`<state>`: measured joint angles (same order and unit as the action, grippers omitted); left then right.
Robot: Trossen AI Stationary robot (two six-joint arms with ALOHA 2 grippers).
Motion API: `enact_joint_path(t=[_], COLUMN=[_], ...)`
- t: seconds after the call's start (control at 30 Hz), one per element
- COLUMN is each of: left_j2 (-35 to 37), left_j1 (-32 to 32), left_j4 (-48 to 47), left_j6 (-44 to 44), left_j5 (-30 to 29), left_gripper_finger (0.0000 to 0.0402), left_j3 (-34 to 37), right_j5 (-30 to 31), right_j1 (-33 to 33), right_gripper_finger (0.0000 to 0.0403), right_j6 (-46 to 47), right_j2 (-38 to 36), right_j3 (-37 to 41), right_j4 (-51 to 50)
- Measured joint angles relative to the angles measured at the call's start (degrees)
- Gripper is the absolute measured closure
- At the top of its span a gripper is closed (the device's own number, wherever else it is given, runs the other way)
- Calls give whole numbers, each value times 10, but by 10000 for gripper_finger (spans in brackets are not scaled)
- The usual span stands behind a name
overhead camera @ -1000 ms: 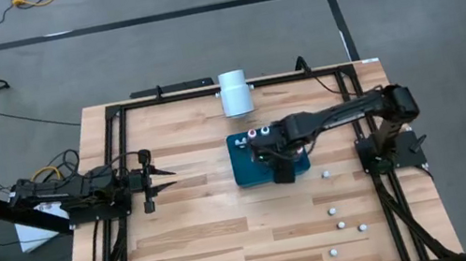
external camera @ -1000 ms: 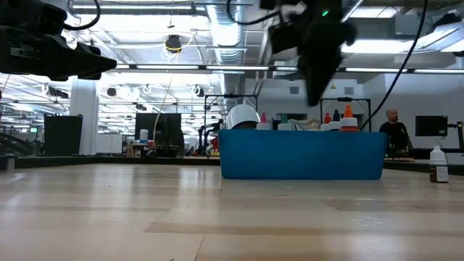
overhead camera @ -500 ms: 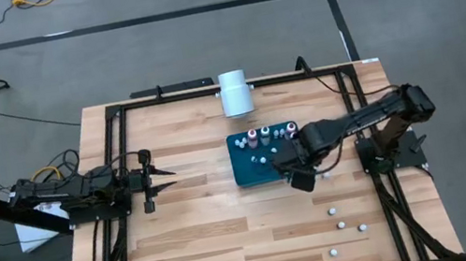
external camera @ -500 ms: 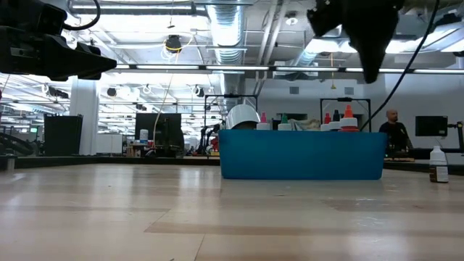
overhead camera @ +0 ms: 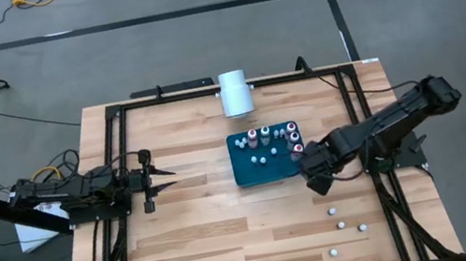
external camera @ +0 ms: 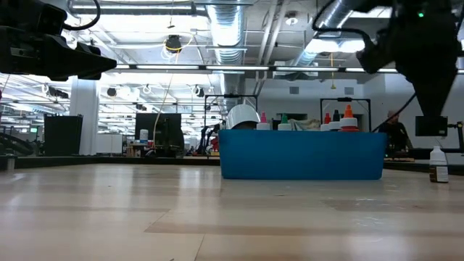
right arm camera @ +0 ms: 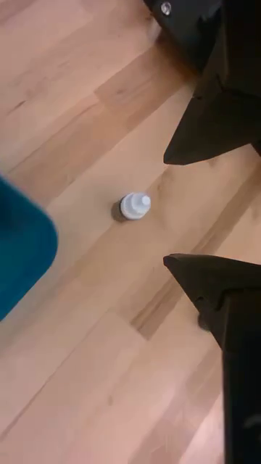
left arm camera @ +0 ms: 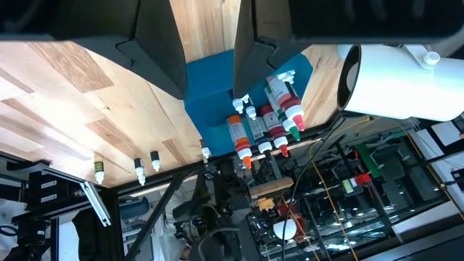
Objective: Pick & Place food coloring
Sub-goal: Put the small brown food coloring bottle into the blue bin
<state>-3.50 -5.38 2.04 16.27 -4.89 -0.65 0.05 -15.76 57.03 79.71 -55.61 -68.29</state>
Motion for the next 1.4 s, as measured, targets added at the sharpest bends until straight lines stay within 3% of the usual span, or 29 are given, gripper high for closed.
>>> enact_joint_path(t=[0.83, 1.4], left_j2=[0, 0], left_j1=[0, 0], left_j4=[0, 0], left_j6=[0, 0], left_j5=[0, 0], left_gripper_finger=[297, 297], left_j3=[0, 0], right_j5=[18, 29], right_j1=[1, 1], right_gripper_finger=[209, 342], right_j6=[-19, -60], right_j2=[-4, 2], right_j3=[162, 161], right_j4=[185, 197])
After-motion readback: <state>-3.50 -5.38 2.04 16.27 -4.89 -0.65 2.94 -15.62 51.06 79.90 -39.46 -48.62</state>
